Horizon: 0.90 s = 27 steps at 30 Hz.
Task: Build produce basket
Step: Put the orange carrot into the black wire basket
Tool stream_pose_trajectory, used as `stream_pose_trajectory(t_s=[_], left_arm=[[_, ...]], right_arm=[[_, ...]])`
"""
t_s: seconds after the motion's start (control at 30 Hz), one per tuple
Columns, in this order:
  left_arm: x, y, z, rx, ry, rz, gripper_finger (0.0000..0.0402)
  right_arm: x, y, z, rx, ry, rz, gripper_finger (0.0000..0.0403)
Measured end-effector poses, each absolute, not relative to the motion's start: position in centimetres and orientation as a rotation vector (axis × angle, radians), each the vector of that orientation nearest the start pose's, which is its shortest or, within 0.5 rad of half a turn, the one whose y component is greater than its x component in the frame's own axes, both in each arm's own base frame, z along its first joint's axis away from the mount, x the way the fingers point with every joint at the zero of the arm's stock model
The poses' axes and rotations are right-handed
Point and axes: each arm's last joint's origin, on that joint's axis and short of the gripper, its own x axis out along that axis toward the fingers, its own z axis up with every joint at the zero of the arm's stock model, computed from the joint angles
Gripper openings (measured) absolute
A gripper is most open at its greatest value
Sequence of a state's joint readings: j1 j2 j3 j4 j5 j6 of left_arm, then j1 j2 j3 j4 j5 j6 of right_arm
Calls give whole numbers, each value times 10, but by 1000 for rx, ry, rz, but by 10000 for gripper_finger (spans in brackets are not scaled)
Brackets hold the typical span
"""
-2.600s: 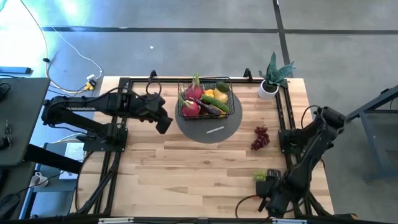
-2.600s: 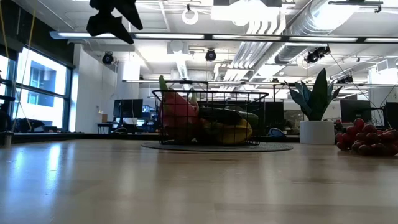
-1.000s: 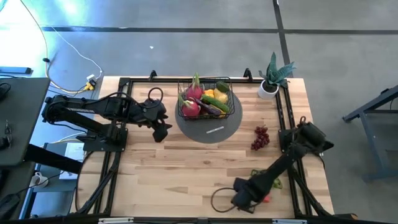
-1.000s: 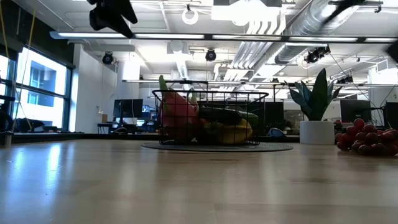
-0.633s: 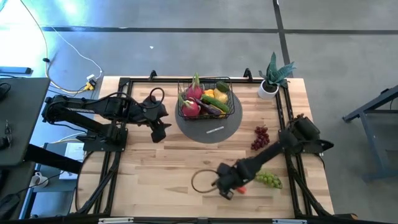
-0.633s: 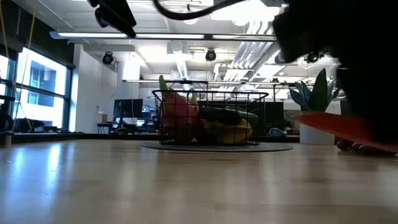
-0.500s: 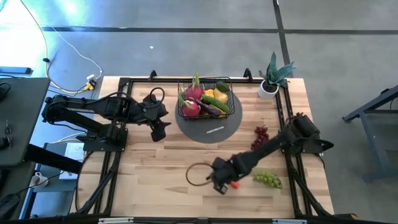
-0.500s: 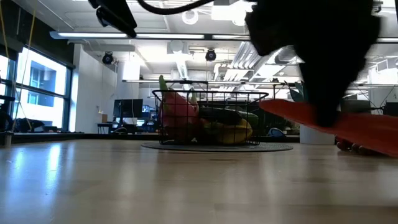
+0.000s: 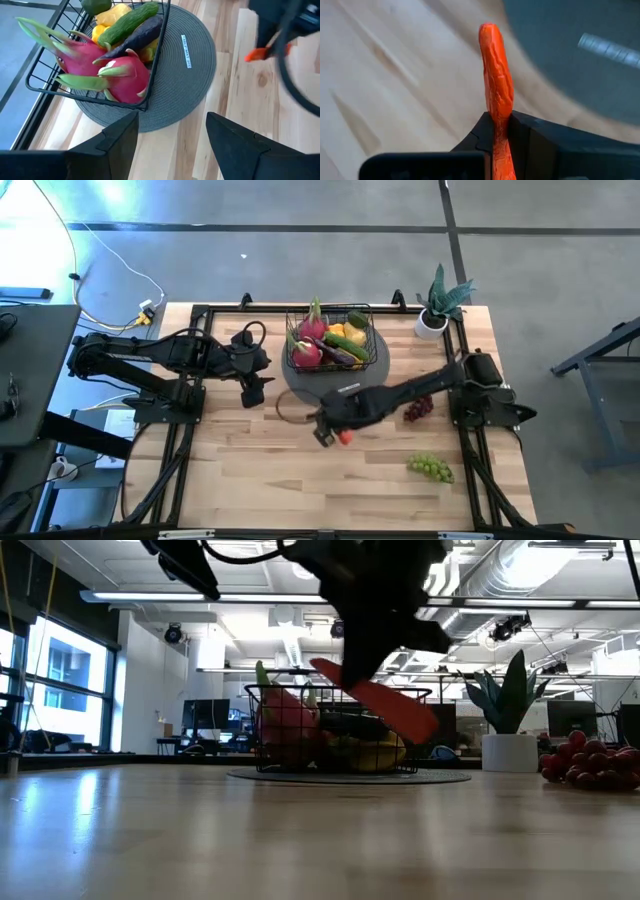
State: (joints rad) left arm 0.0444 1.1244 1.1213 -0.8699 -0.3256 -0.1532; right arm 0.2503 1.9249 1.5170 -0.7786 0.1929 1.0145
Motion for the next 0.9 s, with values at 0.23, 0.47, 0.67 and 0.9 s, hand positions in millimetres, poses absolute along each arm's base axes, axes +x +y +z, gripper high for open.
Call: stream_pose_trajectory(t_s=[0.23, 0.47, 0.67, 0.9], left_arm=[[212, 19, 328, -18, 842, 412, 223], [211, 20, 328, -1, 837, 446, 223], [211, 21, 329, 16, 832, 482, 223], [211, 21, 329, 19, 831, 490, 223]], right_arm=[[401, 51, 246, 613, 970, -572, 8], [407, 0, 282, 500, 935, -628, 7], [406, -43, 312, 417, 906, -621, 7], [400, -83, 335, 310, 895, -606, 7]])
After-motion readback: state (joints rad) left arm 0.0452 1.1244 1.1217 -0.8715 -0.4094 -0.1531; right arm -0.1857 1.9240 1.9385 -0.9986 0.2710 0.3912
